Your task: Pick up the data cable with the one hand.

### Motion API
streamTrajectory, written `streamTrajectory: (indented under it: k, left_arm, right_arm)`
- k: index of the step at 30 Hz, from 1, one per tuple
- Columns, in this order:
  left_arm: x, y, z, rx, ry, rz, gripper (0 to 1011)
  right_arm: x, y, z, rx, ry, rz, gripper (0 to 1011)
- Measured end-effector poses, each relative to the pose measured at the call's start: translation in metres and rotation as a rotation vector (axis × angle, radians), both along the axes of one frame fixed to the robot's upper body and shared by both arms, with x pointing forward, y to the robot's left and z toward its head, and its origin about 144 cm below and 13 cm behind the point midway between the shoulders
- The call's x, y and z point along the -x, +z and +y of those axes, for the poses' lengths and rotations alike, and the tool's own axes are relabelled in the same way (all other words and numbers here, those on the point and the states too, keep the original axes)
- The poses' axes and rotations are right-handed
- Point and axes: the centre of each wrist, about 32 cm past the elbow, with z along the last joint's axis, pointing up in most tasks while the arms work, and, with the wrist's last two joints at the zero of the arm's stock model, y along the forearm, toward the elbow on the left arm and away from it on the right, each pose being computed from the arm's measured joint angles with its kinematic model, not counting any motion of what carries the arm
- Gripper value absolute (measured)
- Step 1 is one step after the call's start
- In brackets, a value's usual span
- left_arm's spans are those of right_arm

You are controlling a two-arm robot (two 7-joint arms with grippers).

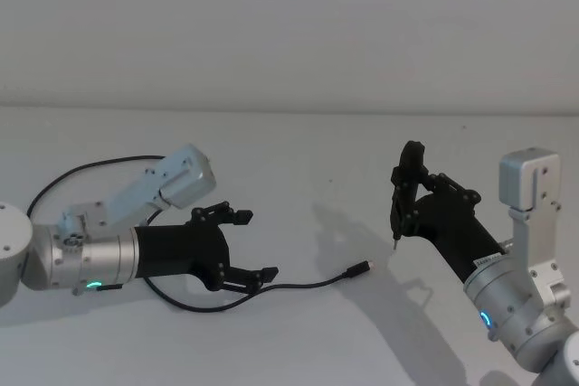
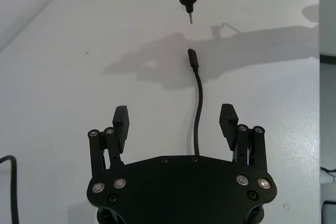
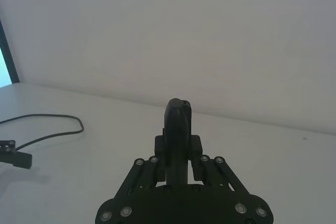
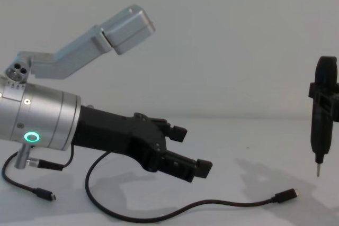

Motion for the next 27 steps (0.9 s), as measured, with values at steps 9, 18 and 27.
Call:
streamTrajectory:
  k: [9,18,27]
  left_arm:
    - [-0.013,-0.002,-0.004,-0.027,-0.03,0.019,1004]
    - [-0.02,-0.007,-0.009,-0.043,-0.048,0.035,1004]
    - [-0.024,-0.013,-0.013,-0.059,-0.055,0.049,1004]
  right_arm:
    - [0.0,0.0,0.0,0.0,0.0,0.0,275]
    - [0.0,0.0,0.0,0.0,0.0,0.0,275]
    - [0.0,0.0,0.0,0.0,0.0,0.0,274]
